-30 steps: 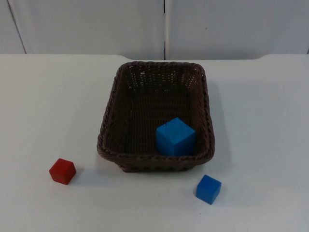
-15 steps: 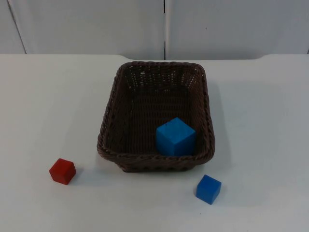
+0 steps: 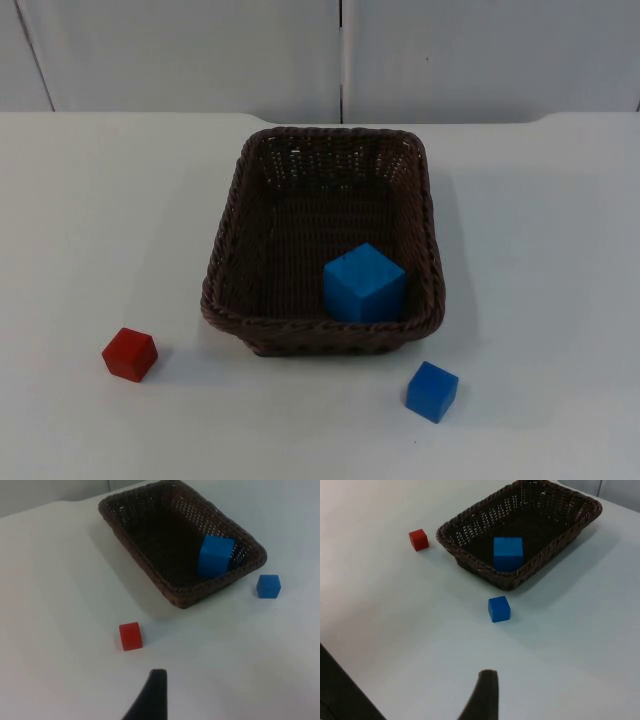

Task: Pick up the basket with the left hand and place the largest block into the basket with the right hand.

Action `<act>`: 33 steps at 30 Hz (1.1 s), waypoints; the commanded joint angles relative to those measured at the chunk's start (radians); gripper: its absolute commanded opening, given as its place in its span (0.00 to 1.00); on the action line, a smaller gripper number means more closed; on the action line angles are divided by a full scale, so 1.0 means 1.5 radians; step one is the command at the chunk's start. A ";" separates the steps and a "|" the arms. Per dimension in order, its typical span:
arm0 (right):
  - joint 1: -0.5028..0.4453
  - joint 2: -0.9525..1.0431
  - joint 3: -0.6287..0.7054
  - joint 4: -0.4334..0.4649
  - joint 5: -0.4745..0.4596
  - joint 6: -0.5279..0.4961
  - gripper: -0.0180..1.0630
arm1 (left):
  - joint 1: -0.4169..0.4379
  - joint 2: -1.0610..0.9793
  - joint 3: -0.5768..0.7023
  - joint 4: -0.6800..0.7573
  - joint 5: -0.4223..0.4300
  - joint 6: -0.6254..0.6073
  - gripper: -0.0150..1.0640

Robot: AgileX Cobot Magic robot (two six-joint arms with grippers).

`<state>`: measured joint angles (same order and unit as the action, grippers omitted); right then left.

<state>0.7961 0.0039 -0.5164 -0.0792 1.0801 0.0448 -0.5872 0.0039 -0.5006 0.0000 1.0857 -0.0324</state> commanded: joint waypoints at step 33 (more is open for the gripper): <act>0.004 -0.003 0.001 0.001 -0.001 -0.005 0.90 | -0.003 -0.003 0.003 -0.012 -0.008 0.006 0.83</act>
<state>0.7961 0.0039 -0.5164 -0.0792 1.0820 0.0448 -0.5872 0.0039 -0.5006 -0.0068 1.0857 -0.0268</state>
